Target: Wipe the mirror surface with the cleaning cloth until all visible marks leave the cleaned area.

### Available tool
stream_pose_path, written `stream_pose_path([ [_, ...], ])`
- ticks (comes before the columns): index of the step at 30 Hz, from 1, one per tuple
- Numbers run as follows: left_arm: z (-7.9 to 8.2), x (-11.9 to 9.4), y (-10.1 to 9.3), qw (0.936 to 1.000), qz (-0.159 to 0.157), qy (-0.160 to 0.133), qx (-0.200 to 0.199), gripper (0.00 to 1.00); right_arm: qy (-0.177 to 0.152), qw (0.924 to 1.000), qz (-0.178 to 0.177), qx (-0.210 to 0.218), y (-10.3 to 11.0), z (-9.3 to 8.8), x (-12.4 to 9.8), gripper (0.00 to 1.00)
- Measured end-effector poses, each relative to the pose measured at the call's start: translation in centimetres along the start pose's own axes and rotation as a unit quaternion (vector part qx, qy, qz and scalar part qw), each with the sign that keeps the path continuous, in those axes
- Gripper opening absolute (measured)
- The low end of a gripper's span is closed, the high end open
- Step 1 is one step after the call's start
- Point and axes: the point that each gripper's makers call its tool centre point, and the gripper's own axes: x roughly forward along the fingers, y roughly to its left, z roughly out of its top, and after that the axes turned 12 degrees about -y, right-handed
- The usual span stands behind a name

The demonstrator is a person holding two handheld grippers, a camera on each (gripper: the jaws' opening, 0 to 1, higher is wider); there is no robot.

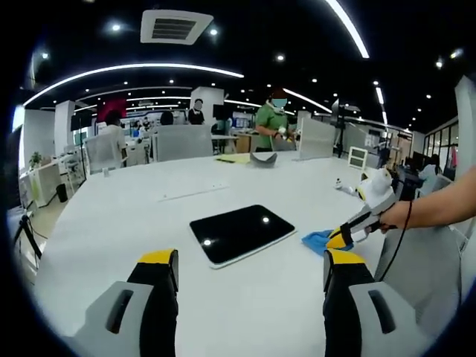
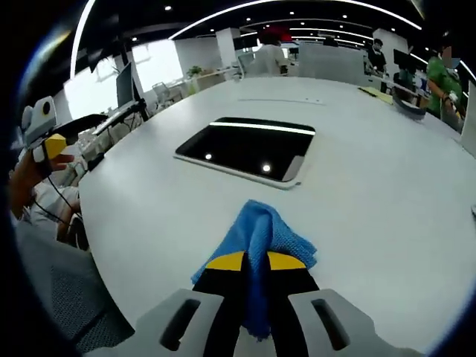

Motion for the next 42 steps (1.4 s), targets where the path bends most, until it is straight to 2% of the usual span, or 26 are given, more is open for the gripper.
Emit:
stream_pose_path([
  [4, -0.2, 0.0, -0.1, 1.0000, -0.001, 0.003, 0.001, 0.80, 0.005, 0.9999, 0.004, -0.011, -0.2, 0.1, 0.2, 0.14],
  [11, -0.3, 0.1, -0.2, 1.0000, -0.002, 0.006, 0.002, 0.79, 0.012, 0.9995, 0.009, -0.027, -0.7, 0.3, 0.5, 0.20],
  [18, -0.4, 0.3, -0.1, 0.9999, -0.002, 0.012, 0.004, 0.79, 0.004, 0.9998, 0.012, -0.014, -1.0, 0.7, 0.8, 0.31],
  [23, -0.5, 0.3, 0.1, 0.9999, -0.001, 0.014, 0.005, 0.79, 0.006, 0.9994, 0.013, -0.032, -0.9, 0.6, 0.9, 0.34],
  [27, -0.5, 0.4, 0.0, 0.9999, -0.002, 0.014, 0.004, 0.79, -0.006, 0.9987, 0.023, -0.045, -0.4, 0.5, 0.7, 0.37],
  [33, -0.2, 0.6, -0.3, 0.9999, -0.008, 0.012, 0.007, 0.79, -0.009, 0.9987, 0.035, -0.035, -0.2, 0.7, 0.7, 0.42],
  [35, -0.1, 0.6, -0.4, 0.9998, -0.010, 0.012, 0.009, 0.79, -0.011, 0.9991, 0.033, -0.023, -0.1, 0.9, 0.5, 0.41],
  [39, -0.1, 0.3, 0.0, 0.9999, -0.005, 0.012, 0.011, 0.79, -0.060, 0.9980, 0.022, 0.000, 0.1, 3.3, -0.5, 0.38],
  [42, -0.5, 0.0, 0.4, 0.9998, 0.002, 0.016, 0.009, 0.79, -0.061, 0.9979, 0.017, -0.009, 0.5, 3.7, -1.2, 0.38],
])
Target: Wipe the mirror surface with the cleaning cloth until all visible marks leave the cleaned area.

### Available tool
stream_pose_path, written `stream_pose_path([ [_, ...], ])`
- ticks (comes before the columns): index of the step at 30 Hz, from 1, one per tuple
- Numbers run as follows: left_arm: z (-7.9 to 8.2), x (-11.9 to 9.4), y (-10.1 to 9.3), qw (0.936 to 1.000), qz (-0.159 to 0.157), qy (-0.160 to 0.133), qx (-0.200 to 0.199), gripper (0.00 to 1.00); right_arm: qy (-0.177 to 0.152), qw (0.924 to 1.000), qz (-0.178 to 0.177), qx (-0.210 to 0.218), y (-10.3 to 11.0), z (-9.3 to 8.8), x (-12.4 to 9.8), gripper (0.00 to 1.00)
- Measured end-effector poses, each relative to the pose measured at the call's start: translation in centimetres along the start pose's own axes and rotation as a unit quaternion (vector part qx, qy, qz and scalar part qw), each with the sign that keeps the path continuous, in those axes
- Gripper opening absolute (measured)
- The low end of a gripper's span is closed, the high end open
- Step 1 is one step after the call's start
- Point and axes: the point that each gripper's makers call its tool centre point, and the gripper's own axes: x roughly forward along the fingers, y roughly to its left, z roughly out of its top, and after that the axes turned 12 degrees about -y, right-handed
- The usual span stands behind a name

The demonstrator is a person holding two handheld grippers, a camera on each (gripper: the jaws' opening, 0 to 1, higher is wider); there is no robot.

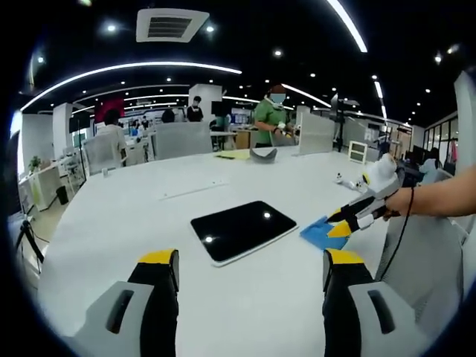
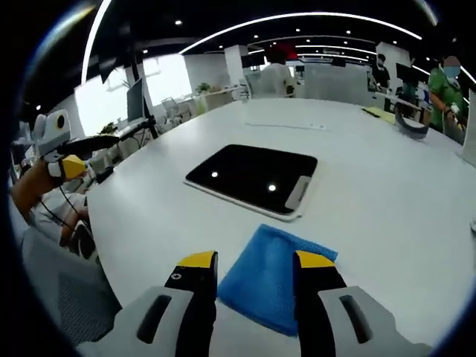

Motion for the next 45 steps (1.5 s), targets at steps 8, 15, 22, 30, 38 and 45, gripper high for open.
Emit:
stream_pose_path([
  [8, -0.9, -0.1, -0.3, 1.0000, 0.000, 0.010, 0.000, 0.81, -0.029, 0.9986, -0.041, -0.017, 0.7, 1.7, -1.6, 0.43],
  [15, -0.8, 0.0, -0.1, 0.9999, 0.007, -0.002, -0.008, 0.87, -0.124, 0.9873, -0.099, -0.009, 0.6, 6.4, -4.4, 0.59],
  [22, -0.2, -0.4, 0.4, 0.9997, 0.021, -0.010, -0.009, 0.91, -0.167, 0.9787, -0.118, -0.015, 1.4, 9.0, -7.3, 0.70],
  [30, -0.2, -1.2, -0.2, 0.9994, 0.035, -0.004, -0.002, 0.90, -0.169, 0.9795, -0.110, -0.004, 0.5, 8.4, -8.5, 0.71],
  [38, -0.4, -1.7, -1.1, 0.9981, 0.061, -0.002, -0.006, 0.89, -0.165, 0.9832, -0.078, -0.006, 1.0, 8.1, -8.8, 0.70],
  [45, 0.1, -1.4, -1.5, 0.9960, 0.089, -0.010, -0.008, 0.89, -0.167, 0.9847, -0.049, -0.006, 0.8, 8.7, -8.5, 0.70],
])
